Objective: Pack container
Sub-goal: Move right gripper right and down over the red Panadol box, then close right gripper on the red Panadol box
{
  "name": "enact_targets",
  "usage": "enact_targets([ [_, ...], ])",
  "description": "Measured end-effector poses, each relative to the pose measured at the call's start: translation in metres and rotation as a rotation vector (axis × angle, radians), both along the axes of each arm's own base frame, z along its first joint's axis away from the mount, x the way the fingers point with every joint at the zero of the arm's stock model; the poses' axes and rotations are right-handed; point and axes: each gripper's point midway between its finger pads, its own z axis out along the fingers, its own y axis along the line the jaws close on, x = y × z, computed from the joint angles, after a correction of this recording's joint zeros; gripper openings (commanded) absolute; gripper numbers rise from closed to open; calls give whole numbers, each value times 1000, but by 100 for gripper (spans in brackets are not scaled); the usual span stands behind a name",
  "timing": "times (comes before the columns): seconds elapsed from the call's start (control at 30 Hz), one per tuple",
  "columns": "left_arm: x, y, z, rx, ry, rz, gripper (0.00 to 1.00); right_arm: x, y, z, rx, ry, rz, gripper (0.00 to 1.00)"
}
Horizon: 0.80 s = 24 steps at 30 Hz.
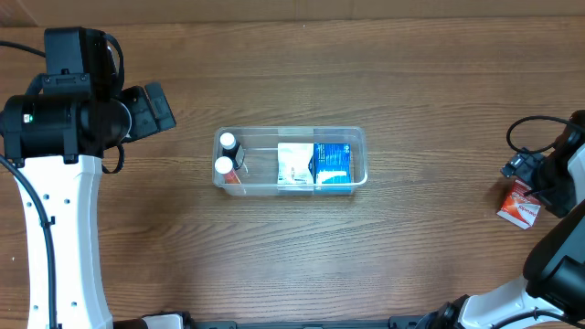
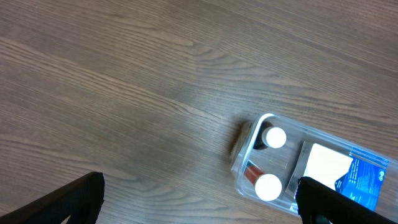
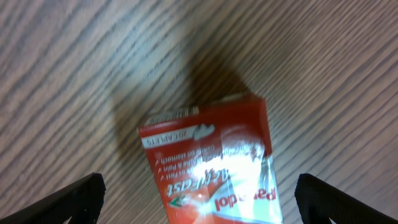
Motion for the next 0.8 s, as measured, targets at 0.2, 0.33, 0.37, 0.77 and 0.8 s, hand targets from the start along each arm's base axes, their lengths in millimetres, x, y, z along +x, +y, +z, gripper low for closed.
enact_targets([
  [0.2, -1, 0, 0, 0, 3, 0, 100, -10, -1, -15, 0, 9, -18, 100],
  [0.33, -1, 0, -1, 0, 5, 0, 100, -23, 3, -31, 17, 27, -31, 100],
  [0.37, -1, 0, -1, 0, 6, 0, 100, -25, 4, -33, 20, 28, -31, 100],
  [0.77, -3, 0, -1, 0, 13, 0, 100, -17, 3, -34, 19, -7, -9, 100],
  [0.8, -3, 0, -2, -1, 15, 0, 100, -17, 2, -34, 17, -8, -9, 100],
])
